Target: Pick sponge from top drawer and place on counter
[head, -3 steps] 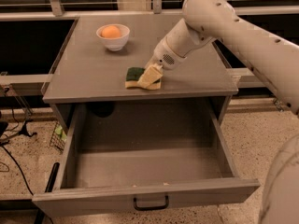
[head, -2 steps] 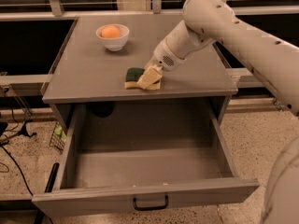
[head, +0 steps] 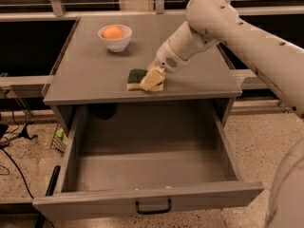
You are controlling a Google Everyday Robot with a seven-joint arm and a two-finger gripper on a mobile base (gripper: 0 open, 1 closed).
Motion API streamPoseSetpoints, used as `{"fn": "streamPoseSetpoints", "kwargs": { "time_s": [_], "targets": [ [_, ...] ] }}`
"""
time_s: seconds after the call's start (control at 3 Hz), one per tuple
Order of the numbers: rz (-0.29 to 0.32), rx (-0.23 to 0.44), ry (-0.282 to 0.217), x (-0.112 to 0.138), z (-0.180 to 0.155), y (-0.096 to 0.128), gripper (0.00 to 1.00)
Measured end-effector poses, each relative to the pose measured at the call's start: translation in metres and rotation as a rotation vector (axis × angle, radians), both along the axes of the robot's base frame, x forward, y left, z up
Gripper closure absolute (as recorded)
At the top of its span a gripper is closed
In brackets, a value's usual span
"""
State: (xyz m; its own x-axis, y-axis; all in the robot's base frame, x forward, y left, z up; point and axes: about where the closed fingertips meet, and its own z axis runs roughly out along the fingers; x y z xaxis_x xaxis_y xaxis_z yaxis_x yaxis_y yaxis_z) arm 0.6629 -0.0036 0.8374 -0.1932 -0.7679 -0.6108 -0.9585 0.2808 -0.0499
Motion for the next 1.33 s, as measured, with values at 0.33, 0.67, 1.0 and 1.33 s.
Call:
{"fn": "streamPoseSetpoints", "kwargs": {
  "time_s": [0.33, 0.67, 1.0, 1.33],
  "targets": [
    [0.000, 0.000, 0.000, 0.0000, 0.0000, 0.0000, 0.36],
    [0.000, 0.000, 0.000, 0.0000, -0.0001, 0.0001, 0.13],
    [0.000, 0.000, 0.000, 0.0000, -0.0002, 0.0002, 0.00],
    [0.000, 0.000, 0.000, 0.0000, -0.0002, 0.0002, 0.00]
  ]
}}
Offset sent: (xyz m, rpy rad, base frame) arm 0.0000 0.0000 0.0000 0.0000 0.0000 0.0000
